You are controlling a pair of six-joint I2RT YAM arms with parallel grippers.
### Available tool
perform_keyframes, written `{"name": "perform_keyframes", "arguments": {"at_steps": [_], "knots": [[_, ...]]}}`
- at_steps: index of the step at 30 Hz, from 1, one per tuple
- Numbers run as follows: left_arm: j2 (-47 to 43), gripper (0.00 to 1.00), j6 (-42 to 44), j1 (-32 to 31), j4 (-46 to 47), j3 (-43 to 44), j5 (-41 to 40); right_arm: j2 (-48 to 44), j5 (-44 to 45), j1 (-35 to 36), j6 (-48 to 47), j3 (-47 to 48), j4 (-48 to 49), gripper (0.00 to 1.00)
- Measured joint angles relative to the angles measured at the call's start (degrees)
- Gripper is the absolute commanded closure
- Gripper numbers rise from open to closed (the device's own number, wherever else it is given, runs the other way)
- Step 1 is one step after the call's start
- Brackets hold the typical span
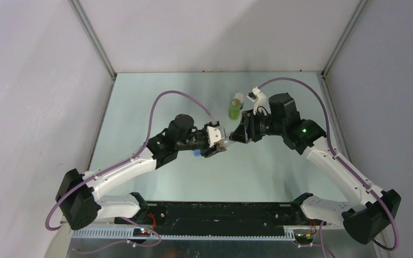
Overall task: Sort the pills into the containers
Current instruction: Screw the lid of the pill bottle onto the pill bottle.
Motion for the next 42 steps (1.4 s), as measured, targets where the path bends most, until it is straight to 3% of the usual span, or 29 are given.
{"name": "perform_keyframes", "arguments": {"at_steps": [10,23,27,33,42], "knots": [[-0.98,1.0,-0.13,-0.02,1.6,-1.14,-0.04,0.17,-2.14,0.04,-2.01,-0.09,1.14,0.53],[-2.49,1.0,-1.31,0.17,5.7,-4.52,-1.46,0.22,-3.19,0.24,2.25,-3.08,6.58,0.5],[-2.49,1.0,-1.31,0.09,6.8,-4.52,-1.44,0.22,-2.27,1.05,3.69,-3.15,7.19,0.4],[-2.4,1.0,-1.46,-0.09,9.57,-4.55,-1.42,-0.5,-0.96,2.38,6.38,-3.17,8.2,0.02],[-1.49,1.0,-3.1,-0.13,12.61,-4.63,-0.63,-6.25,3.34,2.47,2.75,-3.15,7.37,0.01]]}}
